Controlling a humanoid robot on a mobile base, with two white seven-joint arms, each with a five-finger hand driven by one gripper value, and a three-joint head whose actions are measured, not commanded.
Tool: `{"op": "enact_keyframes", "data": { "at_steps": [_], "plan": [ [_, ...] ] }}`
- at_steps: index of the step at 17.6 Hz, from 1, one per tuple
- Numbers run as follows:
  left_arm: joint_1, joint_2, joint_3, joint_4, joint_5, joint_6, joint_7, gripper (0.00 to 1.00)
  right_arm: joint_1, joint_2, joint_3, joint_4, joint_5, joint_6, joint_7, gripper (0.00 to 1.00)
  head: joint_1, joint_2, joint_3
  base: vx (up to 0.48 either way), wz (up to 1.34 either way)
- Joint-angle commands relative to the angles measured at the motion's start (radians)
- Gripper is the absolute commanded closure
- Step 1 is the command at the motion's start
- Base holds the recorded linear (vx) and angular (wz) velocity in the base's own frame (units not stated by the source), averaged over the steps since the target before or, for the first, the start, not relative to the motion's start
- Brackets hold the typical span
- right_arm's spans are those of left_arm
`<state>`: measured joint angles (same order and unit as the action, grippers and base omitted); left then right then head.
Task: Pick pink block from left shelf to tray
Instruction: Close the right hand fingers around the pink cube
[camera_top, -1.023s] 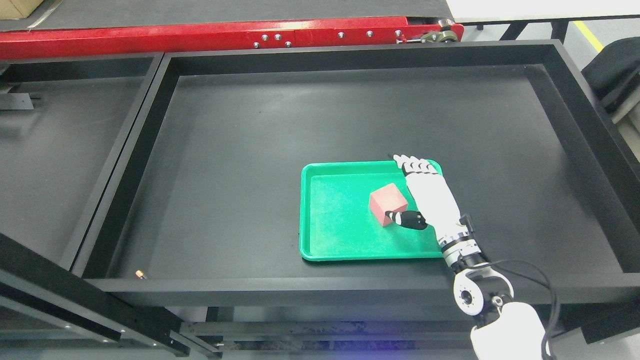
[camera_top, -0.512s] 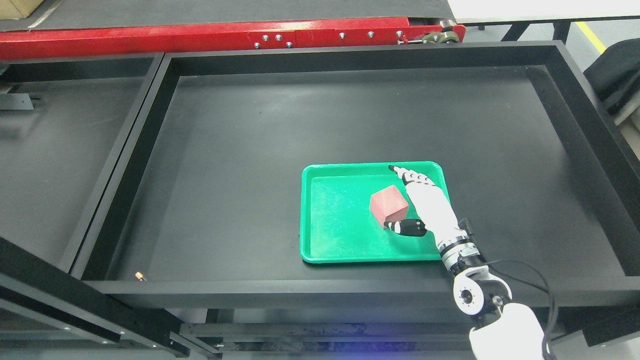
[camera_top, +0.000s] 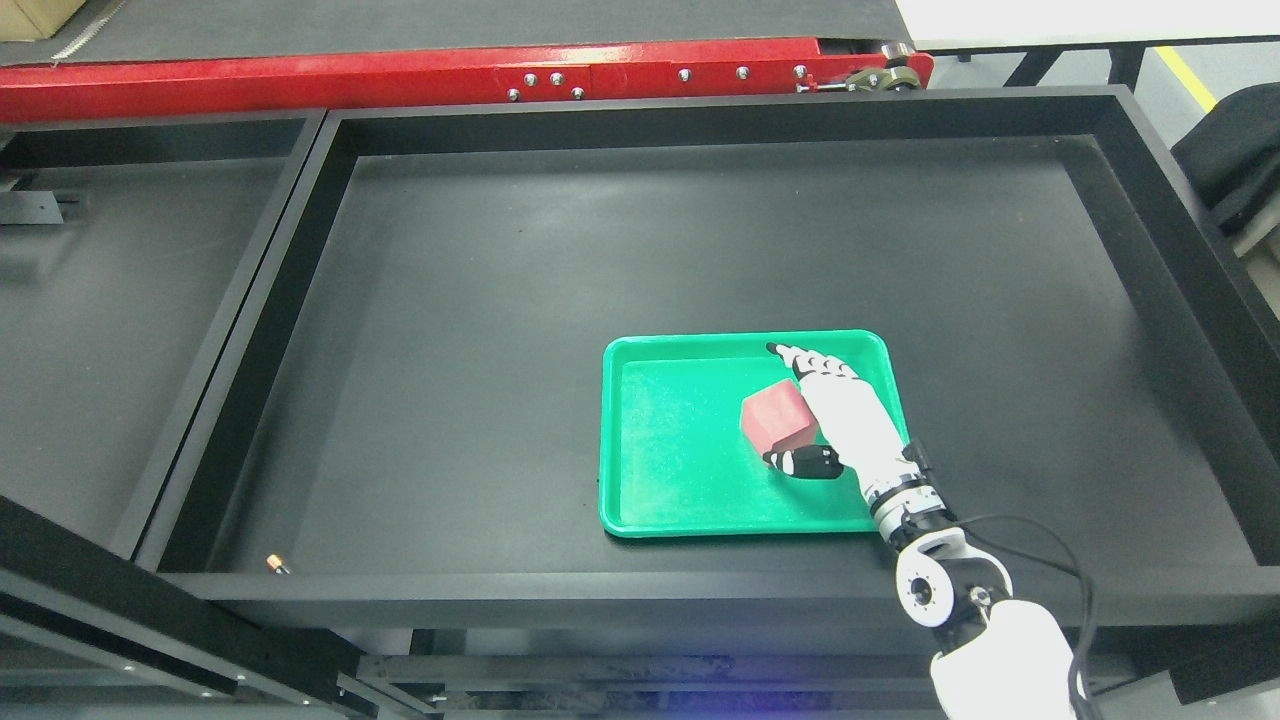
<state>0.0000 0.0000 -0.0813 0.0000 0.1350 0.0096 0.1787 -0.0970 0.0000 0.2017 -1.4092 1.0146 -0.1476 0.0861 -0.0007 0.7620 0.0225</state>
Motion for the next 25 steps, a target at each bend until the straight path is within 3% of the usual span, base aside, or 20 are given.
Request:
{"op": "enact_keyframes", "data": {
  "at_steps": [1, 6, 9, 15, 16, 19, 21, 25],
  "plan": [
    [-0.029, 0.017, 0.0, -0.017, 0.0, 0.0, 0.001, 0.0, -0.046, -0.017, 0.019, 0.096, 0.015, 0.002, 0.02, 0.04, 0.0, 0.0, 0.0, 0.033, 0.0],
    [-0.029, 0.017, 0.0, -0.017, 0.0, 0.0, 0.001, 0.0, -0.047, -0.017, 0.03, 0.139, 0.018, 0.002, 0.029, 0.06, 0.0, 0.0, 0.0, 0.03, 0.0],
    [-0.029, 0.017, 0.0, -0.017, 0.0, 0.0, 0.001, 0.0, -0.047, -0.017, 0.028, 0.154, 0.018, 0.002, 0.027, 0.12, 0.0, 0.0, 0.0, 0.019, 0.0],
    [-0.029, 0.017, 0.0, -0.017, 0.0, 0.0, 0.001, 0.0, -0.046, -0.017, 0.016, 0.164, 0.018, 0.026, 0.026, 0.39, 0.0, 0.0, 0.0, 0.005, 0.0],
    [-0.029, 0.017, 0.0, -0.017, 0.0, 0.0, 0.001, 0.0, -0.044, -0.017, 0.015, 0.164, 0.018, 0.028, 0.026, 0.46, 0.0, 0.0, 0.0, 0.0, 0.0],
    [-0.029, 0.017, 0.0, -0.017, 0.0, 0.0, 0.001, 0.0, -0.043, -0.017, -0.005, 0.162, 0.018, 0.023, 0.014, 0.8, 0.0, 0.0, 0.0, 0.0, 0.0],
    [-0.029, 0.017, 0.0, -0.017, 0.0, 0.0, 0.001, 0.0, -0.043, -0.017, -0.008, 0.159, 0.016, 0.013, -0.009, 0.94, 0.0, 0.0, 0.0, 0.0, 0.0],
    [-0.031, 0.017, 0.0, -0.017, 0.0, 0.0, 0.001, 0.0, -0.046, -0.017, -0.021, 0.11, 0.009, -0.062, -0.115, 0.96, 0.0, 0.0, 0.0, 0.0, 0.0]
  ]
}}
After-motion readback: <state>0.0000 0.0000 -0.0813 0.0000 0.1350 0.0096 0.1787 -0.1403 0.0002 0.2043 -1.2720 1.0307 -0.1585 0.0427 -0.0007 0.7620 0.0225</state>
